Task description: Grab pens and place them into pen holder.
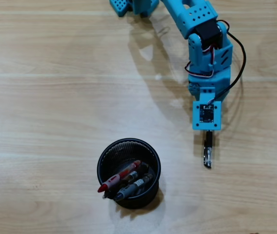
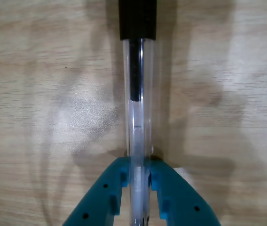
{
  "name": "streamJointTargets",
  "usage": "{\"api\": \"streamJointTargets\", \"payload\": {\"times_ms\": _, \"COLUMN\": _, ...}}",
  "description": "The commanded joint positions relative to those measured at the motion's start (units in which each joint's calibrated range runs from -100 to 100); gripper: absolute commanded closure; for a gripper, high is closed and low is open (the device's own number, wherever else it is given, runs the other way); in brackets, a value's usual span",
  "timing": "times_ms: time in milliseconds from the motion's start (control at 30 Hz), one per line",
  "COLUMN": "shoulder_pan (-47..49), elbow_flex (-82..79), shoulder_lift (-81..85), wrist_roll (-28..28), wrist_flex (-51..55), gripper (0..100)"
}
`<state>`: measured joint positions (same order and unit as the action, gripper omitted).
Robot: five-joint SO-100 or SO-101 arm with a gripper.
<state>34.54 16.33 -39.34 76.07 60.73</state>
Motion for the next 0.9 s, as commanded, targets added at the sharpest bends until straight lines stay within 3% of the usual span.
{"api": "streamJointTargets", "payload": {"times_ms": 0, "shoulder_pan": -0.38, "elbow_flex": -2.57, "shoulder_lift": 0.99, "wrist_roll": 0.21, "wrist_flex": 0.92, "gripper": 98}}
{"api": "streamJointTargets", "payload": {"times_ms": 200, "shoulder_pan": -1.57, "elbow_flex": -2.84, "shoulder_lift": 4.56, "wrist_roll": -0.84, "wrist_flex": 1.19, "gripper": 98}}
{"api": "streamJointTargets", "payload": {"times_ms": 733, "shoulder_pan": -14.56, "elbow_flex": 1.95, "shoulder_lift": 27.74, "wrist_roll": -15.81, "wrist_flex": 0.28, "gripper": 98}}
{"api": "streamJointTargets", "payload": {"times_ms": 867, "shoulder_pan": -16.66, "elbow_flex": 2.04, "shoulder_lift": 30.89, "wrist_roll": -18.38, "wrist_flex": -9.02, "gripper": 98}}
